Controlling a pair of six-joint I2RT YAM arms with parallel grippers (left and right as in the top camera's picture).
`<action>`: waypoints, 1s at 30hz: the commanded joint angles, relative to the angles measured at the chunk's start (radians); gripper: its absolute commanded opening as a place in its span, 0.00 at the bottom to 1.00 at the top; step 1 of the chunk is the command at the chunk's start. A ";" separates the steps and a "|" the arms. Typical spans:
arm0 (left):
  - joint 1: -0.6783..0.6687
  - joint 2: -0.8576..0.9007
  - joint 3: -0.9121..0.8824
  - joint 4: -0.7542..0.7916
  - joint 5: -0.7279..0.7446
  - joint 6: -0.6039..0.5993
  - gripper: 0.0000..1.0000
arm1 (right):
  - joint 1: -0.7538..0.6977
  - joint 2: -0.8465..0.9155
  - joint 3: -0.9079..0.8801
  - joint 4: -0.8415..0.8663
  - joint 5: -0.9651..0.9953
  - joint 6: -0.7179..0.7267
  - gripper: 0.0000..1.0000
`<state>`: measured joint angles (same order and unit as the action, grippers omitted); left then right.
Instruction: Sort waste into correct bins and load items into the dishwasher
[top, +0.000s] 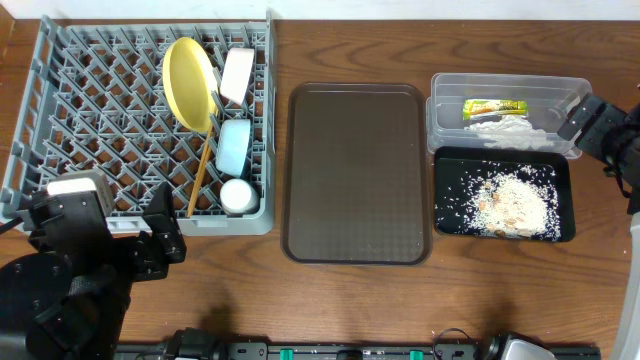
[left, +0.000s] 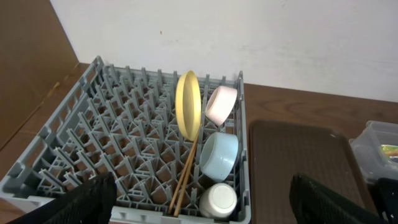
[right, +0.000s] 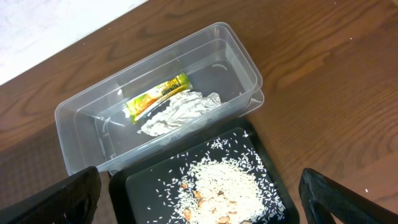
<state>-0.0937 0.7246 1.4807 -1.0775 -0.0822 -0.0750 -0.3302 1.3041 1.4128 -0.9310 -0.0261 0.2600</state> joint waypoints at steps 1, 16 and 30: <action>0.001 0.002 0.008 -0.006 -0.015 0.002 0.89 | -0.003 -0.007 0.012 -0.004 0.003 0.009 0.99; 0.119 -0.140 -0.458 0.366 -0.109 0.055 0.90 | -0.003 -0.006 0.012 -0.004 0.003 0.009 0.99; 0.180 -0.577 -1.152 0.986 -0.076 0.082 0.91 | -0.003 -0.006 0.012 -0.005 0.003 0.009 0.99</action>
<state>0.0814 0.2119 0.4252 -0.1463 -0.1635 -0.0223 -0.3302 1.3041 1.4128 -0.9321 -0.0261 0.2600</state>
